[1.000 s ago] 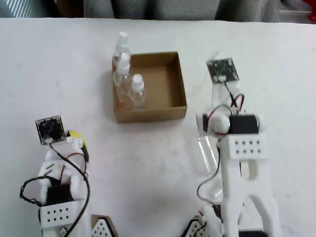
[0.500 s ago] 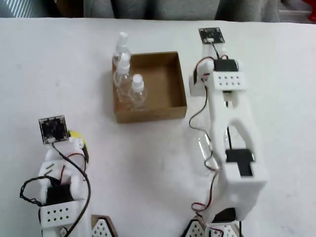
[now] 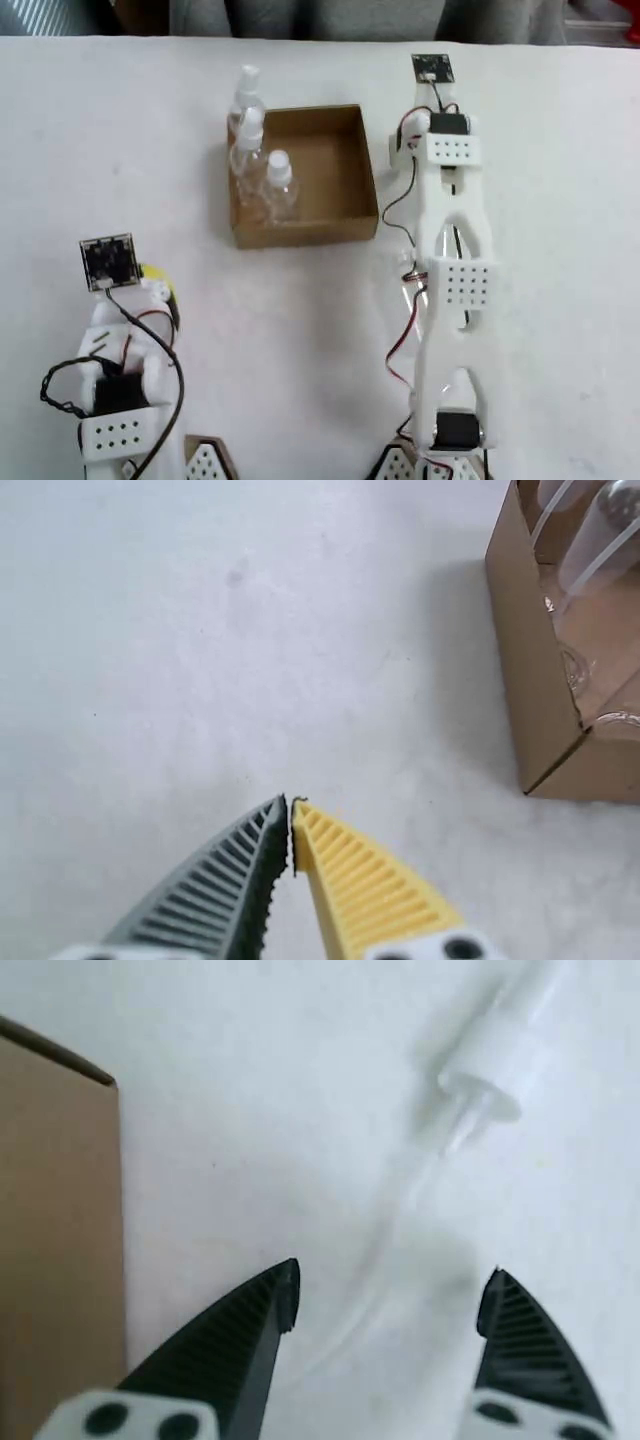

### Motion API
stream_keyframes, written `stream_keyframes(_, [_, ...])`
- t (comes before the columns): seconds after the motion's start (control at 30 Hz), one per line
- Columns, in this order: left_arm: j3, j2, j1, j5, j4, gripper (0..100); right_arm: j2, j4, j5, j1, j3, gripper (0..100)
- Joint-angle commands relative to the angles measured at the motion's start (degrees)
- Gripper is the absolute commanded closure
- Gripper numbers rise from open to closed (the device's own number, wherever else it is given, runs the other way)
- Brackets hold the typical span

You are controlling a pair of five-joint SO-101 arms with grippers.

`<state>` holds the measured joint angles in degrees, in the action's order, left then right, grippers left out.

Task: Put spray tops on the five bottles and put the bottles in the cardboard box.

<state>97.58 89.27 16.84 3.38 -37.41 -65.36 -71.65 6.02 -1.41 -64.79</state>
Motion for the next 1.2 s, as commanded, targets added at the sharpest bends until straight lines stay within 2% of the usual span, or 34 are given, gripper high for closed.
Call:
stream_keyframes(0.0, [-0.3,1.0,-0.3,-0.5,-0.4,98,-6.2,1.8,-0.4,0.5,-14.2,74.8])
stream_keyframes(0.1, [-0.3,1.0,-0.4,-0.5,-0.4,97,-12.3,5.2,-0.4,0.9,-21.3,79.5])
stream_keyframes(0.23, [-0.3,1.0,-0.4,-0.5,-0.4,97,-17.4,10.9,-0.4,2.2,-25.2,99.7])
stream_keyframes(0.3, [-0.3,1.0,-0.4,-0.5,-0.4,97,-17.8,11.5,-0.4,2.9,-25.4,95.2])
stream_keyframes(0.4, [-0.3,1.0,-0.4,-0.6,-0.4,97,-17.8,10.2,-0.4,3.7,-25.8,98.9])
stream_keyframes(0.53, [-0.3,1.0,-0.4,-0.6,-0.4,97,-17.5,7.3,-0.4,4.5,-25.9,98.3])
stream_keyframes(0.9, [-0.3,1.0,-0.4,-0.6,-0.4,97,-7.3,-16.1,-0.5,5.0,-25.9,98.2])
stream_keyframes(1.17, [-0.3,1.0,-0.3,-0.6,-0.4,97,-3.7,-19.6,-0.5,5.8,-25.9,98.2])
